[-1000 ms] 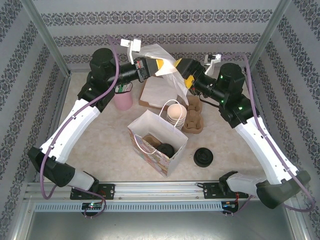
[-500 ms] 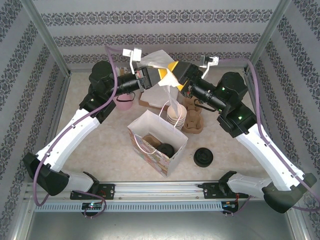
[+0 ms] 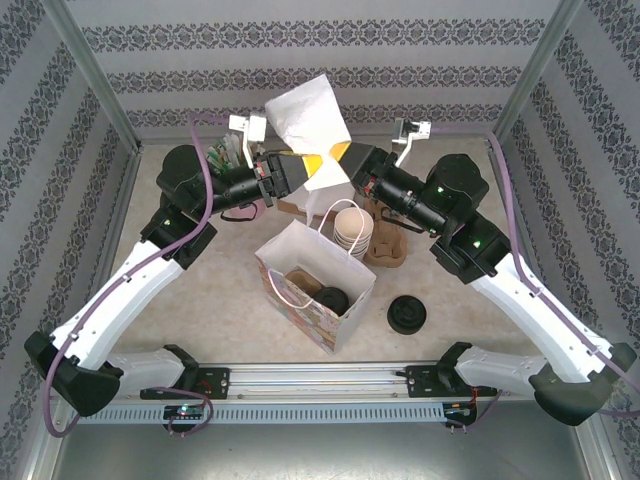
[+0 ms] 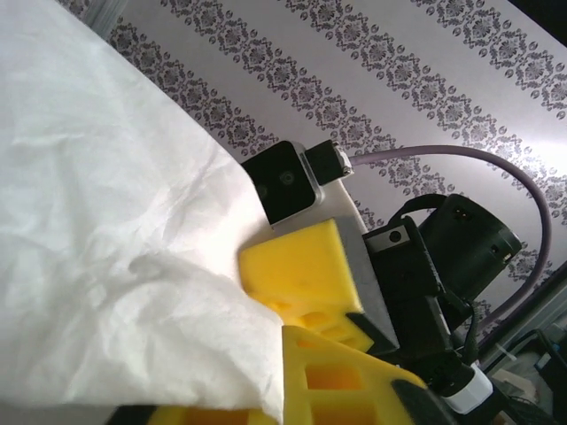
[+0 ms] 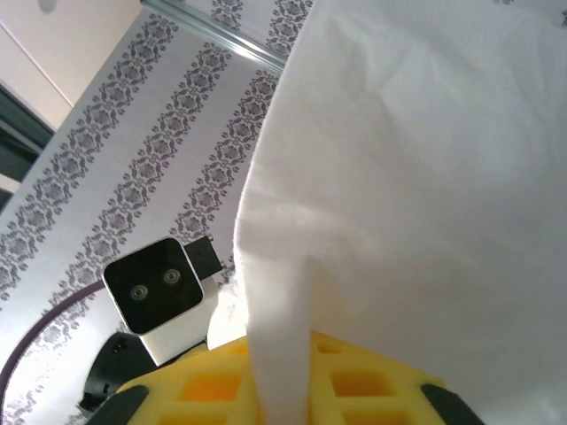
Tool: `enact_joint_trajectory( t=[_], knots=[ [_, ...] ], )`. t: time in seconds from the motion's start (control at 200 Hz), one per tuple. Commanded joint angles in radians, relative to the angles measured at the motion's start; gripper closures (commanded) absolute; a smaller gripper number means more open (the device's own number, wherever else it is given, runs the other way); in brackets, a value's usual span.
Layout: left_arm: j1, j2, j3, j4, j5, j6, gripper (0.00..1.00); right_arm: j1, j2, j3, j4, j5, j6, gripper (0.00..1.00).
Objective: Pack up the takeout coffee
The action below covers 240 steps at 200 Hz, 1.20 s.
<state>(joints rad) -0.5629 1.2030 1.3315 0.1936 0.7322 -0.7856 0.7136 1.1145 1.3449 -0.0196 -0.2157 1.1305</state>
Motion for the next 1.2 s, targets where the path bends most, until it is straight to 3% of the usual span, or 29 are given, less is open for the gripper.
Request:
enact_joint_trajectory(
  t=[0.0,0.065,0.17,0.39,0.625,0.824,0.984,1.194],
  knots=[
    [-0.013,-0.055,-0.019,-0.044,-0.016,0.051,0.63,0.024,-0.026,-0.009,-0.012,0.042,-0.064,0.96],
    [-0.013,-0.092,-0.035,-0.095,-0.044,0.088,0.44,0.037,-0.034,-0.006,-0.053,0.053,-0.112,1.0],
    [-0.012,-0.16,-0.056,-0.229,-0.127,0.18,0.25,0.055,-0.054,0.005,-0.143,0.07,-0.208,1.0],
    [-0.012,-0.282,-0.112,-0.52,-0.396,0.335,0.07,0.081,-0.069,0.06,-0.373,0.058,-0.436,1.0],
    [-0.012,-0.312,-0.134,-0.667,-0.575,0.372,0.04,0.182,-0.024,0.23,-0.699,0.18,-0.704,1.0],
    [-0.012,-0.338,-0.143,-0.678,-0.653,0.382,0.03,0.397,0.035,0.369,-0.863,0.361,-0.859,1.0],
    [-0.012,-0.374,-0.166,-0.673,-0.707,0.375,0.07,0.528,0.039,0.372,-0.846,0.4,-0.849,1.0],
    [-0.013,-0.434,-0.208,-0.639,-0.798,0.365,0.14,0.575,0.02,0.294,-0.774,0.354,-0.737,1.0]
  ],
)
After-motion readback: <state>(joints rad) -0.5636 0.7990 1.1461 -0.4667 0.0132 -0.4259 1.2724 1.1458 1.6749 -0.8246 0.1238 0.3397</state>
